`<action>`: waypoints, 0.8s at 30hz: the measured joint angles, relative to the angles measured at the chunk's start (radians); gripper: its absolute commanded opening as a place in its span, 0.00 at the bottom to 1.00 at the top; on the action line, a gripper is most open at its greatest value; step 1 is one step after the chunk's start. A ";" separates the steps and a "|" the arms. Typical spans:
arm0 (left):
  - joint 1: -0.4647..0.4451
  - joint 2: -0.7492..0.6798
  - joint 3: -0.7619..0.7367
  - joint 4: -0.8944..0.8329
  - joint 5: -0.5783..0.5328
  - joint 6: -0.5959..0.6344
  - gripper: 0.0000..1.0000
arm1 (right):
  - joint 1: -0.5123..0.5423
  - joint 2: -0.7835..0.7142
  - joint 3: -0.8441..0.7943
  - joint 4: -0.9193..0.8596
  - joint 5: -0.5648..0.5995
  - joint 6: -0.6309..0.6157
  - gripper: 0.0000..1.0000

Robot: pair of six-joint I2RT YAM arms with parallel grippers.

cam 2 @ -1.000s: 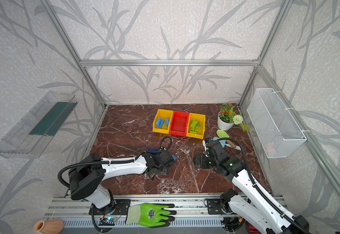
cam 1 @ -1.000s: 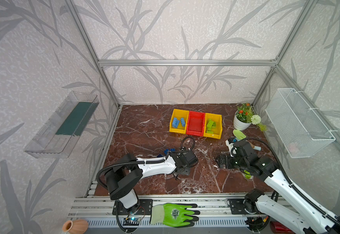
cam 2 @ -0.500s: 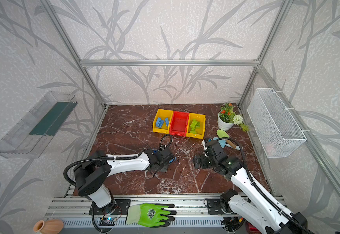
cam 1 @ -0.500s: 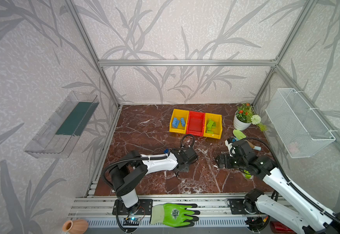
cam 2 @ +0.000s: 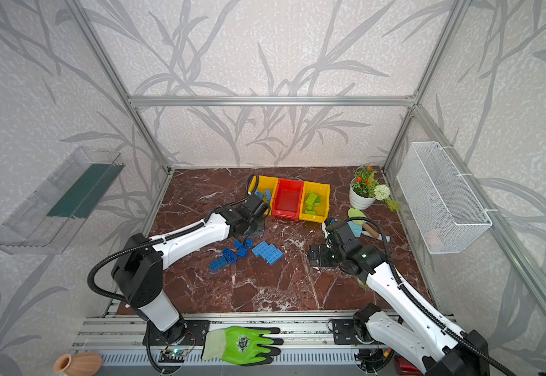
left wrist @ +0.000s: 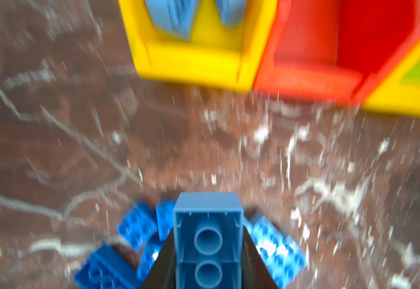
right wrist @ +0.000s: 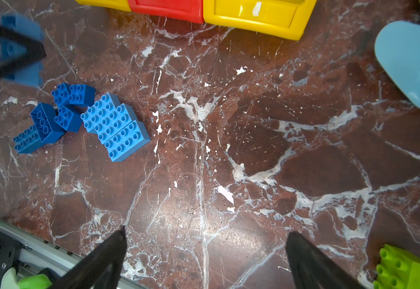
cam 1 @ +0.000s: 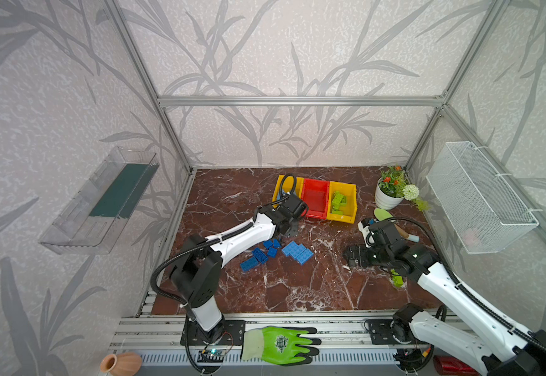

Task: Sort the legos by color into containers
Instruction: 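Lift the blue brick and drop it into the farthest yellow bin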

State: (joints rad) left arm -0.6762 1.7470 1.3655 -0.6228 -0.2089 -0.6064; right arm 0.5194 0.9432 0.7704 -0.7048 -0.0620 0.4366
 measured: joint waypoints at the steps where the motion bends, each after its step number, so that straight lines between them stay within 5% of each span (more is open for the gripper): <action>1: 0.017 0.029 0.047 -0.002 0.001 0.013 0.08 | 0.000 0.002 0.005 0.001 0.000 -0.001 0.99; 14: 0.184 0.532 0.755 -0.154 0.066 0.137 0.14 | -0.006 0.089 0.099 -0.008 0.008 -0.024 0.99; 24: 0.229 0.719 1.049 -0.291 0.127 0.167 0.76 | -0.022 0.211 0.191 -0.003 0.009 -0.045 0.99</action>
State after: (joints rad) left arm -0.4473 2.4657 2.4145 -0.9138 -0.0818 -0.4389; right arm 0.4973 1.1545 0.9611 -0.7074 -0.0528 0.3912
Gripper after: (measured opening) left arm 0.683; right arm 0.991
